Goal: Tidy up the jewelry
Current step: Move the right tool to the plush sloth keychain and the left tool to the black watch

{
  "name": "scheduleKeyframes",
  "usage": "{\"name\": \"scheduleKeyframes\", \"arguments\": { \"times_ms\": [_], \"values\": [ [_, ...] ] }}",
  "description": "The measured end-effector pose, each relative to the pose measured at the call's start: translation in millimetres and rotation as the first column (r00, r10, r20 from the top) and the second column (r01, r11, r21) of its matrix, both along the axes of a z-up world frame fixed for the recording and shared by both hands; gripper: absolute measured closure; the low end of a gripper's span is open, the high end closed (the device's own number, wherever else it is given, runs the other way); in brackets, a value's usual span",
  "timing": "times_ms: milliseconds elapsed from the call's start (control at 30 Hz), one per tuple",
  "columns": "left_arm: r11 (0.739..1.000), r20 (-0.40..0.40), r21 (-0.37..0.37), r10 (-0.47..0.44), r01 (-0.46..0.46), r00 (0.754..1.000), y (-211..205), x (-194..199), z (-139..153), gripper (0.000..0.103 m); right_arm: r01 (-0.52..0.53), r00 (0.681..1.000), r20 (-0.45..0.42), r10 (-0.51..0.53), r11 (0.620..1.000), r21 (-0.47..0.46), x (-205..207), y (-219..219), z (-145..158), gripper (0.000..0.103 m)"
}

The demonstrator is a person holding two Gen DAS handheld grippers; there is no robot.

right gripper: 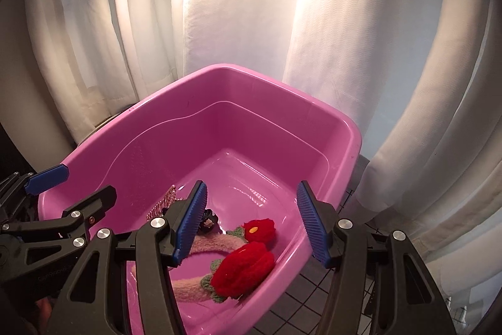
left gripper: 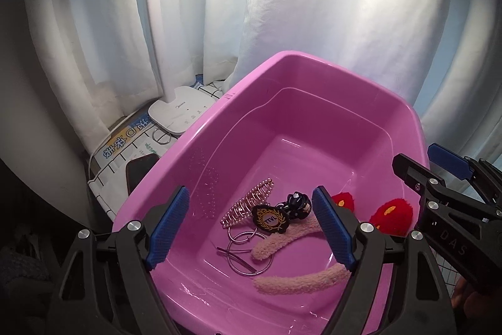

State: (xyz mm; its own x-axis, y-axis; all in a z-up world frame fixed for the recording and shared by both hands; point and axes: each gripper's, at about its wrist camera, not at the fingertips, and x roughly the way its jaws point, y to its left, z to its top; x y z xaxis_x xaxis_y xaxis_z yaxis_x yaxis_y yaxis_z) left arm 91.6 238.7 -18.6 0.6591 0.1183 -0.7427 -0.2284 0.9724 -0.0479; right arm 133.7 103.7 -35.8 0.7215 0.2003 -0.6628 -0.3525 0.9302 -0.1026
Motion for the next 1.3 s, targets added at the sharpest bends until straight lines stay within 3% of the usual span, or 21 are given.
{"name": "scheduleKeyframes", "arguments": {
  "times_ms": [267, 667, 967, 1300],
  "values": [
    [0.99, 0.059, 0.01, -0.142, 0.142, 0.988, -63.5, -11.0, 22.1, 0.021, 0.144, 0.989, 0.022, -0.147, 0.985, 0.097, -46.0, -99.4, 9.7, 0.044],
    [0.926, 0.09, 0.013, -0.378, 0.378, 0.922, -193.9, -11.9, 31.8, 0.021, 0.379, 0.923, 0.018, -0.384, 0.917, 0.124, -92.6, -229.5, 2.9, 0.044],
    [0.893, 0.075, 0.031, -0.45, 0.449, 0.89, -254.2, -8.2, 14.3, 0.021, 0.453, 0.891, -0.03, -0.453, 0.881, 0.137, -100.1, -281.0, -22.7, 0.044],
    [0.887, 0.017, -0.017, -0.462, 0.462, 0.887, -277.8, 12.7, -24.7, 0.021, 0.491, 0.871, -0.097, -0.482, 0.863, 0.118, -90.4, -308.1, -61.0, 0.044]
  ]
}}
